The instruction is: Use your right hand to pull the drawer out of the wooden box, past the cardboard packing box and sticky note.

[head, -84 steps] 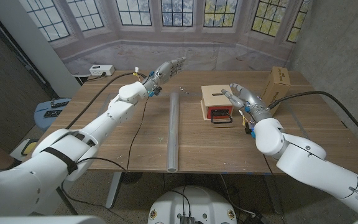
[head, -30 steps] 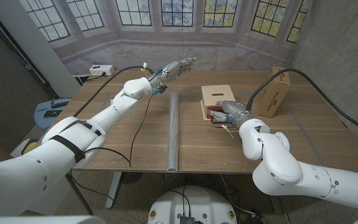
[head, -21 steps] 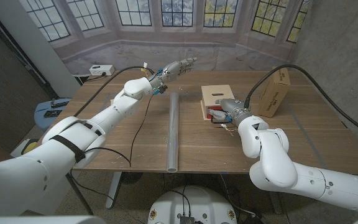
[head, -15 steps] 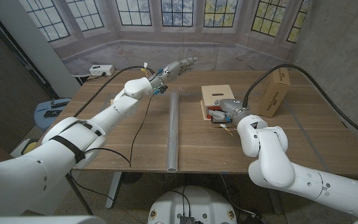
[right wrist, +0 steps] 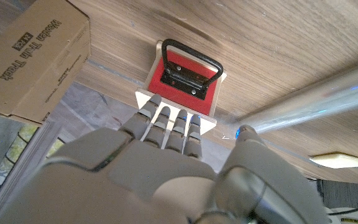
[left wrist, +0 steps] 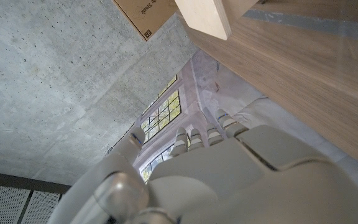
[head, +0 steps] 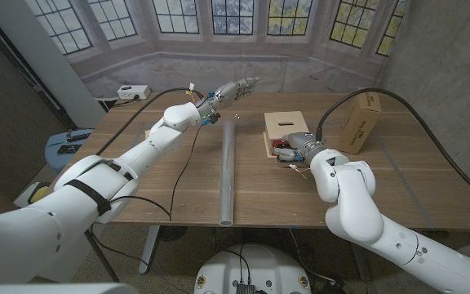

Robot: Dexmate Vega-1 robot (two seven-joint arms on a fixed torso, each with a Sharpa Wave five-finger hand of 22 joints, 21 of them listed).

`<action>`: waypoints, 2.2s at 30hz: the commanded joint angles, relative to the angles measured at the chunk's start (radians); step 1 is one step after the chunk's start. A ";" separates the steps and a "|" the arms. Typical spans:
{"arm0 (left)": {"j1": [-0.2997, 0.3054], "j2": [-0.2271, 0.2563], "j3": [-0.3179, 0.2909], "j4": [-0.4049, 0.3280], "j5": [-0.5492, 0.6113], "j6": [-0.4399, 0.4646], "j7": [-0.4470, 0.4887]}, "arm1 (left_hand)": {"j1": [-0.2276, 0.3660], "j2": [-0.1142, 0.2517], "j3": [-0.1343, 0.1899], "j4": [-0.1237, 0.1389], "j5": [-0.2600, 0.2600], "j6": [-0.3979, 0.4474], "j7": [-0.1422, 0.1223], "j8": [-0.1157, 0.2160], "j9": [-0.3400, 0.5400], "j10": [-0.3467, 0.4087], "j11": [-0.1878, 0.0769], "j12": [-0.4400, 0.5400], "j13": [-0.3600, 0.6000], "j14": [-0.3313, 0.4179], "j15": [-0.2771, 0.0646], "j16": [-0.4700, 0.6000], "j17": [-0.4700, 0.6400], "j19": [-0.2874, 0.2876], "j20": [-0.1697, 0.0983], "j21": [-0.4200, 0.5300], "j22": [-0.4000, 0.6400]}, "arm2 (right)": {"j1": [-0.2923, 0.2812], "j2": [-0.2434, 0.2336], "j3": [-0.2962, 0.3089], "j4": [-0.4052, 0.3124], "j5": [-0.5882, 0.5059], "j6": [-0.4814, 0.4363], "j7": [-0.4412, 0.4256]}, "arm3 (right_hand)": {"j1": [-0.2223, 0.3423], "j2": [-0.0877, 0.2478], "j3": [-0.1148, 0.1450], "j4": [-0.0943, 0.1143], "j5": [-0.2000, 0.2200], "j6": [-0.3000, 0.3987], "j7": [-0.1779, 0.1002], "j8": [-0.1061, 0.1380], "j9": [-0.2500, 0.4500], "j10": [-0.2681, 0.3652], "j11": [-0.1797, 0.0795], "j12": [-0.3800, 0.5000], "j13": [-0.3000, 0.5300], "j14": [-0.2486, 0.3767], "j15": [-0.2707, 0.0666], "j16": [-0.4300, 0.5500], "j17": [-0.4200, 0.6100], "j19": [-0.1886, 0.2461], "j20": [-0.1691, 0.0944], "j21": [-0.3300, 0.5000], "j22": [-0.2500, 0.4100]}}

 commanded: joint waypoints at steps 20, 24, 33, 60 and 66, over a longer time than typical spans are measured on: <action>-0.013 -0.013 0.005 0.039 0.004 -0.012 -0.007 | 0.014 0.003 -0.010 0.000 0.004 -0.009 0.000 -0.002 0.004 0.003 -0.004 -0.003 0.005 0.000 0.001 0.000 0.003 0.006 0.003 -0.002 0.005 | -0.127 0.178 0.209 0.075 -0.057 0.243 0.097 | -0.044 -0.002 -0.008 0.026 0.006 0.010 0.002 0.004 0.005 0.011 0.004 0.004 0.003 0.008 -0.069 0.004 0.001 -0.006 -0.037 0.005 0.002; -0.023 -0.022 0.007 0.061 0.006 -0.024 -0.015 | 0.015 0.004 -0.010 0.001 0.004 -0.007 0.000 -0.002 0.004 0.003 -0.005 -0.003 0.005 0.000 0.001 0.001 0.003 0.006 0.003 -0.002 0.005 | -0.125 0.191 0.213 0.086 -0.051 0.246 0.102 | -0.046 -0.002 -0.008 0.026 0.007 0.009 0.003 0.003 0.004 0.010 0.004 0.003 0.003 0.007 -0.069 0.003 0.001 -0.007 -0.040 0.005 0.002; -0.043 -0.040 0.011 0.102 0.008 -0.050 -0.031 | 0.016 0.004 -0.011 0.001 0.004 -0.005 -0.003 -0.001 0.004 0.005 -0.005 -0.002 0.005 0.002 -0.002 0.001 0.003 0.006 0.004 -0.002 0.005 | -0.117 0.212 0.212 0.110 -0.034 0.239 0.100 | -0.054 -0.004 -0.009 0.030 0.009 0.007 0.005 0.001 0.004 0.008 0.008 0.001 0.004 0.003 -0.068 0.000 -0.001 -0.011 -0.046 0.005 0.002; -0.079 -0.051 0.044 0.147 0.052 -0.113 -0.066 | 0.005 0.004 -0.015 0.024 0.002 0.009 -0.013 0.003 0.004 0.024 -0.007 0.003 0.005 0.015 -0.020 0.006 0.008 0.008 0.004 -0.001 0.005 | -0.087 0.213 0.187 0.144 0.001 0.206 0.112 | -0.079 -0.001 -0.011 0.043 0.016 -0.001 0.008 -0.003 0.004 -0.004 0.009 -0.004 0.004 -0.003 -0.068 -0.003 -0.002 -0.020 -0.054 0.005 0.002; -0.079 -0.050 0.047 0.141 0.051 -0.110 -0.078 | 0.003 0.002 -0.014 0.028 0.002 0.012 -0.014 0.003 0.004 0.027 -0.007 0.003 0.005 0.017 -0.021 0.006 0.007 0.008 0.004 -0.001 0.005 | -0.082 0.210 0.181 0.155 0.019 0.193 0.102 | -0.082 -0.001 -0.010 0.045 0.017 -0.004 0.009 -0.004 0.004 -0.005 0.009 -0.004 0.004 -0.004 -0.068 -0.004 -0.002 -0.020 -0.054 0.006 0.002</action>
